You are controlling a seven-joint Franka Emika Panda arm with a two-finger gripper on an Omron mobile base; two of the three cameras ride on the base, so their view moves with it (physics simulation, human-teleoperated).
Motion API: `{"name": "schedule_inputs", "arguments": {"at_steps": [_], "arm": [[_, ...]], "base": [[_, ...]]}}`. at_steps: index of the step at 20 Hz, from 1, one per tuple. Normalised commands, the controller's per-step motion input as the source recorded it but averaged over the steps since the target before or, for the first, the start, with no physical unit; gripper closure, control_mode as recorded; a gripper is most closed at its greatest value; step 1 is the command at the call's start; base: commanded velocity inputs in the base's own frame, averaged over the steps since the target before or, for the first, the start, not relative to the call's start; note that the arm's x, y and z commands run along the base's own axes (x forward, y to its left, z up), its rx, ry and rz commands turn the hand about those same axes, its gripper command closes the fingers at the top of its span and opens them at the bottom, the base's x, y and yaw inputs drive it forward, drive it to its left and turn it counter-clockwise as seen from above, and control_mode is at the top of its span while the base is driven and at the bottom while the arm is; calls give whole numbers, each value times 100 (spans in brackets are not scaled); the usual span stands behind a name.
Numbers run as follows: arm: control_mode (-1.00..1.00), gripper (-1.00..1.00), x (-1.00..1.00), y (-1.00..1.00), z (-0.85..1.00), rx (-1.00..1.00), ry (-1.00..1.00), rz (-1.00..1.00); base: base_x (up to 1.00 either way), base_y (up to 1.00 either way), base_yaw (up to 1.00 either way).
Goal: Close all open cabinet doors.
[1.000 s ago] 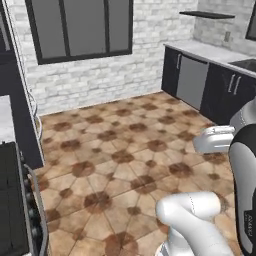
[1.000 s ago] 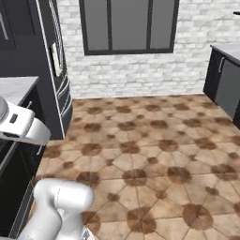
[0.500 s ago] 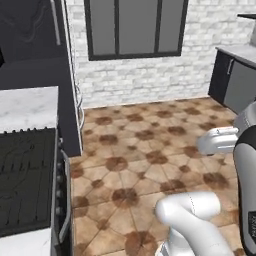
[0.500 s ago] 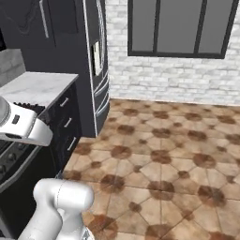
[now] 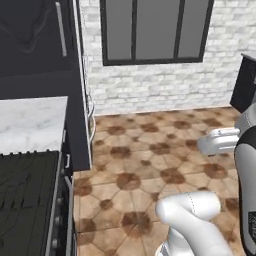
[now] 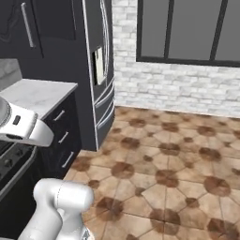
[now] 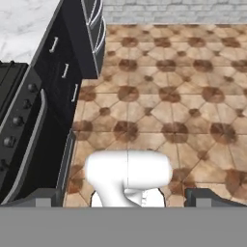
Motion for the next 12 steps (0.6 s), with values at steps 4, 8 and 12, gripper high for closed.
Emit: {"name": "schedule_inputs", "arguments": {"at_steps": [4, 8, 12], "arm": [[100, -100, 0, 0, 0, 0, 0, 0], [100, -100, 0, 0, 0, 0, 0, 0], [100, -100, 0, 0, 0, 0, 0, 0]], "base": [[100, -57, 14], [96, -64, 15], [90, -54, 16]]}}
